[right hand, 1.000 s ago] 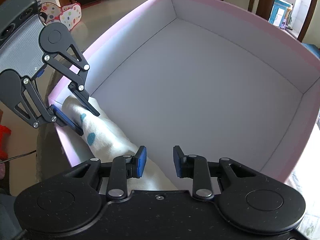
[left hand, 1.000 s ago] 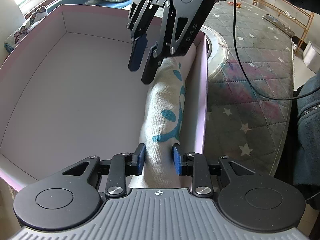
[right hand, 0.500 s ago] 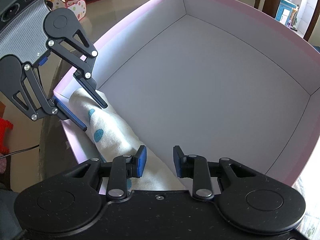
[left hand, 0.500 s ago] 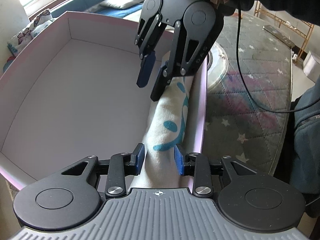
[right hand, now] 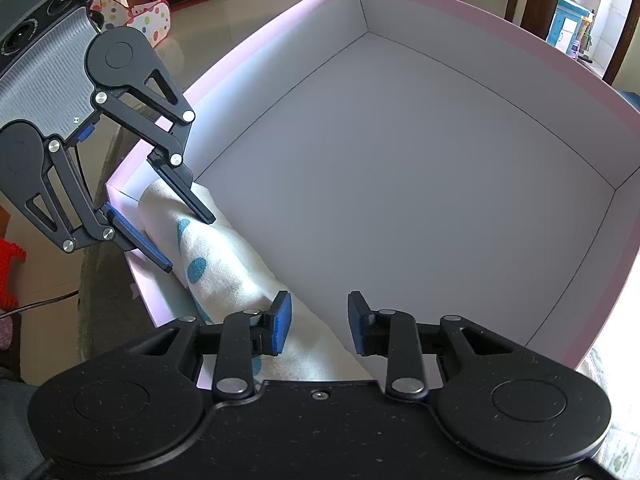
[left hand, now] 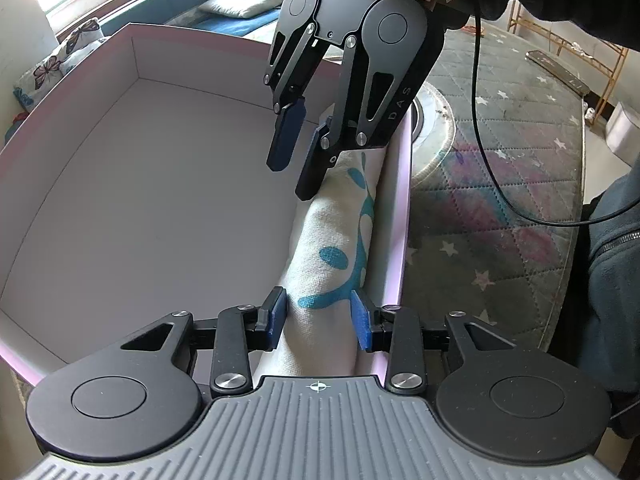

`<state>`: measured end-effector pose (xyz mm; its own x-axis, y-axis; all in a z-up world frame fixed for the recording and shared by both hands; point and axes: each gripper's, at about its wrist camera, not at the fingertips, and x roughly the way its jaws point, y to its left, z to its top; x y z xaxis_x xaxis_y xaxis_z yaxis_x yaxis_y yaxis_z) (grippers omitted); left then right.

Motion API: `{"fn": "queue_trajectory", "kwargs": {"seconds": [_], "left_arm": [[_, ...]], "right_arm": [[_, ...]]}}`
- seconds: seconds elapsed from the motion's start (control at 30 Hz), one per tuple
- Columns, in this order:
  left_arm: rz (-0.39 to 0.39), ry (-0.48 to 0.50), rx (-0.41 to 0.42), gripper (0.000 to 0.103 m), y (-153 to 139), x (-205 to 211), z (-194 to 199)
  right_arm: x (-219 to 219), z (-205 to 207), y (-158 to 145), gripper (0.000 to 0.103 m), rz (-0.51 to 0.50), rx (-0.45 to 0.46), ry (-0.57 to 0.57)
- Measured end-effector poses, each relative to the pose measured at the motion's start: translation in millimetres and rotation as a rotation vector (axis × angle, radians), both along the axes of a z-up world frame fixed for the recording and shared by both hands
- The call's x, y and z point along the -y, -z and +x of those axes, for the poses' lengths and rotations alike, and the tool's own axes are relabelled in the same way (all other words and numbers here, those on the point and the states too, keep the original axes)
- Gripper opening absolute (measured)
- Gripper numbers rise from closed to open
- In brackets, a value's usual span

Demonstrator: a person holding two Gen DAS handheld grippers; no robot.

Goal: Fold shopping bag
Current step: 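Open the right gripper and release the tube end while the left gripper holds it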

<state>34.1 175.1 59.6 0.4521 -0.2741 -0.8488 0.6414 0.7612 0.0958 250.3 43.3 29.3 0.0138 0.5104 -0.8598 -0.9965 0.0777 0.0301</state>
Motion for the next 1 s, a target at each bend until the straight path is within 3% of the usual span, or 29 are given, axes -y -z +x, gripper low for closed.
{"fn": "queue_trajectory", "kwargs": {"seconds": [0.67,0.77,1.0], "left_arm": [[-0.008,0.007,-0.007,0.038,7.2,27.2,-16.9],[-0.009,-0.004,0.031,0.037,3.9,31.5,-23.1],[-0.109,-0.011,0.110,0.037,-14.9,52.2,-49.9]], "right_arm": [[-18.8,19.2,20.7,0.037,-0.011,-0.013,-0.009],[-23.8,21.4,25.4,0.037,-0.015,-0.014,-0.020],[-33.5,24.8,36.4,0.037,-0.030,-0.021,-0.053]]}}
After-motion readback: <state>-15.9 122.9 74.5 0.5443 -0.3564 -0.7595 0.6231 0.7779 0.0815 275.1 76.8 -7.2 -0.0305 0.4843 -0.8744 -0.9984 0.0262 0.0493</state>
